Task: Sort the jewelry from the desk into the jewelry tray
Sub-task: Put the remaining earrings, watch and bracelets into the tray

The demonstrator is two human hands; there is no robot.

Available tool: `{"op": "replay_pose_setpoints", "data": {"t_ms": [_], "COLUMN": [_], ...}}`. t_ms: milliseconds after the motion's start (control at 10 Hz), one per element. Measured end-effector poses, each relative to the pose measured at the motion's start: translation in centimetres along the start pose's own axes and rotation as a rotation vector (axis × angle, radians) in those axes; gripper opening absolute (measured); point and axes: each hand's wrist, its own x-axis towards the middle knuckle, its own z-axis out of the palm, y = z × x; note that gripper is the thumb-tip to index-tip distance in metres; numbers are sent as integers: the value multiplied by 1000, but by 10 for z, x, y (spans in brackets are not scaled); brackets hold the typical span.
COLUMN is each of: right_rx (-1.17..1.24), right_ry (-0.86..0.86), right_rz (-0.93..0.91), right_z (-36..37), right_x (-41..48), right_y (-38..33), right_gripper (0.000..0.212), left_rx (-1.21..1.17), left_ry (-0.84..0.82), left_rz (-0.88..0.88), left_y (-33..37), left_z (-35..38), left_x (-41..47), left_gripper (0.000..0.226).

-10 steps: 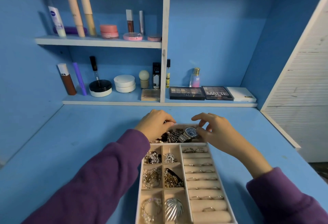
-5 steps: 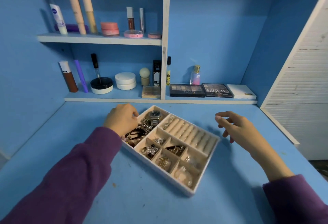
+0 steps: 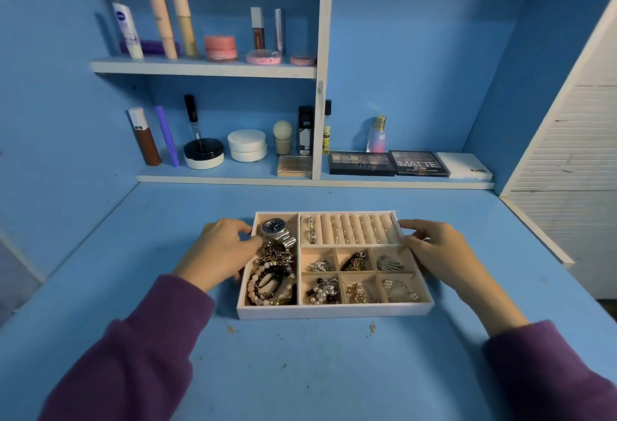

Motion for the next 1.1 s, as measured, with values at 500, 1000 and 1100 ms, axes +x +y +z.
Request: {"op": "replay_pose_setpoints", "data": {"t_ms": [500,1000,1100], "right_rx": [16,54,187], "right_ry": [105,103,152], "right_rz": [17,30,-57], "right_z": [-4,-16,-34], "right_x": [-6,-18,-39], "right_y": [0,9,5], "right_gripper": [31,26,20], "left_rx": [-117,-87,-238], "left_ry": [112,190,163], "left_rz": [104,145,225], "left_y": [4,4,0], "left_z": [16,2,-19], "left_x": [-3,-28,-86], "left_gripper": [21,35,17]}}
